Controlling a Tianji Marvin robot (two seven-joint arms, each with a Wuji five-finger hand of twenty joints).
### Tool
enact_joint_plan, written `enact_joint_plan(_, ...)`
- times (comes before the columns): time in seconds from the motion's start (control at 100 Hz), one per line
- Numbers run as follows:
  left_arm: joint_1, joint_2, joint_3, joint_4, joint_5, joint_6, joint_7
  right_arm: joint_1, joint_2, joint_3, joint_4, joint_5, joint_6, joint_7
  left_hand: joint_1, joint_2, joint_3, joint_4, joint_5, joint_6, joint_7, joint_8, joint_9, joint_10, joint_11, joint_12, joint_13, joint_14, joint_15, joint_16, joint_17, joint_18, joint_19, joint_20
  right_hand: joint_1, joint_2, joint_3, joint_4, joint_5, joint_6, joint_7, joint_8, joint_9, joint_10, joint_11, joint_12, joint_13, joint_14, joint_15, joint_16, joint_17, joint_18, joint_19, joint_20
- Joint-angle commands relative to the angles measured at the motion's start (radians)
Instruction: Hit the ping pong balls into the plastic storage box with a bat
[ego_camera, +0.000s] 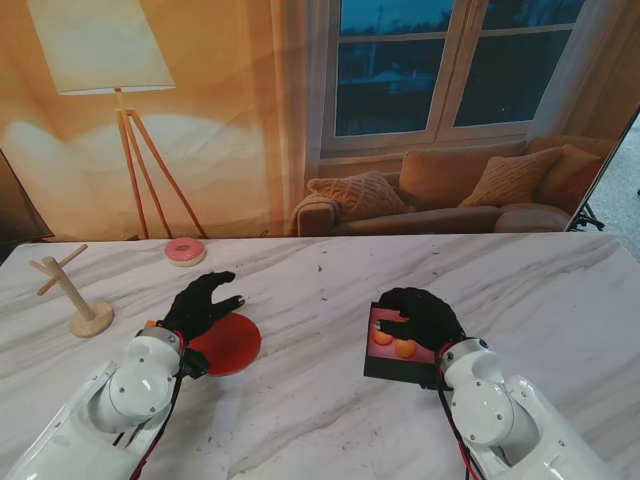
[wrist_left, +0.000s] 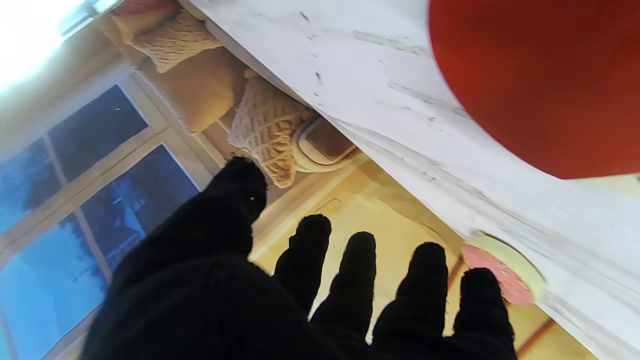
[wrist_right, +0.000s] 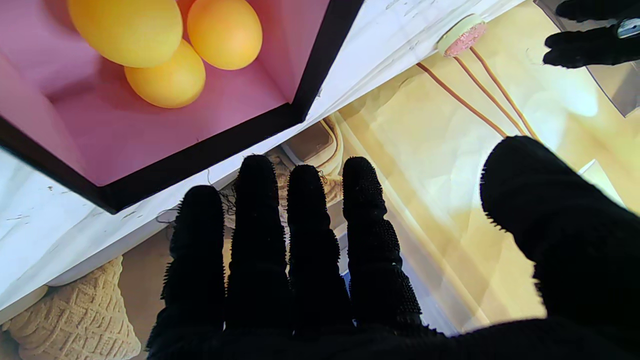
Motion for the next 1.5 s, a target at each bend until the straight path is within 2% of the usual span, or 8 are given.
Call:
enact_joint_plan(0.0,-0.022,-0.013,0.018,0.009,-0.024,-0.028,-0.02,0.007,-0.009,-0.008,-0.001,0.009,-0.002,0.003,-0.03,-0.027,0.064,0.029,-0.031,-0.008,-0.001,-0.014,-0.014,-0.047,-0.012,-0.024,-0.023,-0.049,-0.022,-0.025,0.01,-0.063,-0.032,-0.041,-0.031,0.02,-0.013,0.058,0.006,0.023,-0.024,-0.02,-0.016,-0.01,-0.035,-0.032,-0.046,-0.027,-0.052,-0.02,-0.038,-0.059,-0.068,-0.031)
enact_joint_plan(0.06,-0.039,-0.016,0.035,0.025,-0.046,-0.054,-0.017,0.01,-0.011,-0.013,0.001,0.017,-0.006,-0.003,-0.039,-0.044,0.124,0.027,-0.017,-0.002,-0.002,-0.022,0.015,-0.052,0.003,-0.028,-0.015,-0.074,-0.026,-0.048,0.019,-0.093,-0.044,-0.086,-0.029,0.017,-0.01,0.057,0.007,0.032,-0.045,-0.042,-0.004,-0.009,-0.072,-0.068,-0.068,-0.031,-0.107,-0.048,-0.057,-0.082,-0.135,-0.053)
enact_joint_plan(0.19,-0.066,-0.021,0.067,0.056,-0.093,-0.105,-0.02,0.017,-0.016,-0.021,0.014,0.026,-0.027,-0.024,-0.046,-0.06,0.182,0.024,-0.013,-0.01,-0.001,-0.028,0.021,-0.065,0.011,-0.047,-0.012,-0.105,-0.017,-0.077,0.022,-0.133,-0.032,-0.097,-0.026,0.012,-0.006,0.054,-0.044,0.029,-0.089,-0.086,-0.033,-0.018,-0.146,-0.147,-0.106,-0.049,-0.194,-0.105,-0.074,-0.131,-0.236,-0.096)
enact_joint_plan(0.46,-0.111,-0.04,0.126,0.118,-0.165,-0.2,0.017,0.034,-0.023,-0.009,0.058,0.112,-0.085,-0.021,-0.039,-0.083,0.208,0.013,-0.031,-0.057,0.014,-0.03,0.019,-0.122,-0.017,-0.095,-0.014,-0.145,0.006,-0.104,0.032,-0.13,-0.007,-0.078,-0.015,0.003,-0.015,0.054,-0.179,-0.083,-0.111,-0.103,-0.106,-0.142,-0.207,-0.215,-0.132,-0.1,-0.241,-0.145,-0.068,-0.192,-0.301,-0.123)
enact_joint_plan(0.54,-0.116,-0.037,0.132,0.128,-0.172,-0.233,0.005,0.038,-0.026,-0.001,0.074,0.15,-0.107,-0.015,-0.04,-0.095,0.203,0.002,-0.049,-0.068,0.016,-0.039,0.001,-0.143,-0.031,-0.133,-0.018,-0.159,0.009,-0.124,0.043,-0.131,-0.007,-0.079,0.023,-0.039,0.031,0.046,-0.196,-0.1,-0.1,-0.107,-0.106,-0.165,-0.224,-0.244,-0.143,-0.133,-0.249,-0.159,-0.064,-0.227,-0.34,-0.141)
enact_joint_plan(0.84,-0.113,-0.021,0.139,0.137,-0.161,-0.301,-0.045,0.047,-0.023,0.018,0.125,0.166,-0.227,-0.01,-0.07,-0.135,0.16,-0.015,-0.088,-0.074,0.002,-0.052,-0.002,-0.145,-0.043,-0.166,-0.012,-0.157,0.01,-0.14,0.056,-0.101,-0.014,-0.092,0.028,-0.066,0.061,0.026,-0.284,-0.184,-0.11,-0.125,-0.159,-0.244,-0.26,-0.289,-0.181,-0.166,-0.274,-0.176,-0.074,-0.239,-0.372,-0.155)
enact_joint_plan(1.21,-0.098,0.006,0.123,0.121,-0.166,-0.319,-0.146,0.035,-0.03,0.02,0.153,0.102,-0.286,-0.095,-0.063,-0.126,0.137,-0.012,-0.091,-0.074,-0.021,-0.06,0.048,-0.125,-0.056,-0.175,-0.003,-0.153,0.0,-0.156,0.051,-0.102,-0.027,-0.111,0.017,-0.052,0.068,0.023,-0.303,-0.2,-0.089,-0.127,-0.164,-0.26,-0.241,-0.308,-0.19,-0.178,-0.265,-0.173,-0.073,-0.228,-0.377,-0.147)
enact_joint_plan(1.49,-0.08,0.012,0.105,0.11,-0.116,-0.35,-0.136,0.023,-0.027,0.018,0.141,0.08,-0.297,-0.097,-0.068,-0.13,0.151,-0.003,-0.091,-0.076,-0.025,-0.059,0.046,-0.127,-0.064,-0.179,0.005,-0.149,0.001,-0.159,0.063,-0.097,-0.025,-0.119,0.014,-0.046,0.042,0.032,-0.302,-0.195,-0.093,-0.13,-0.172,-0.237,-0.241,-0.312,-0.189,-0.176,-0.266,-0.174,-0.076,-0.206,-0.381,-0.139)
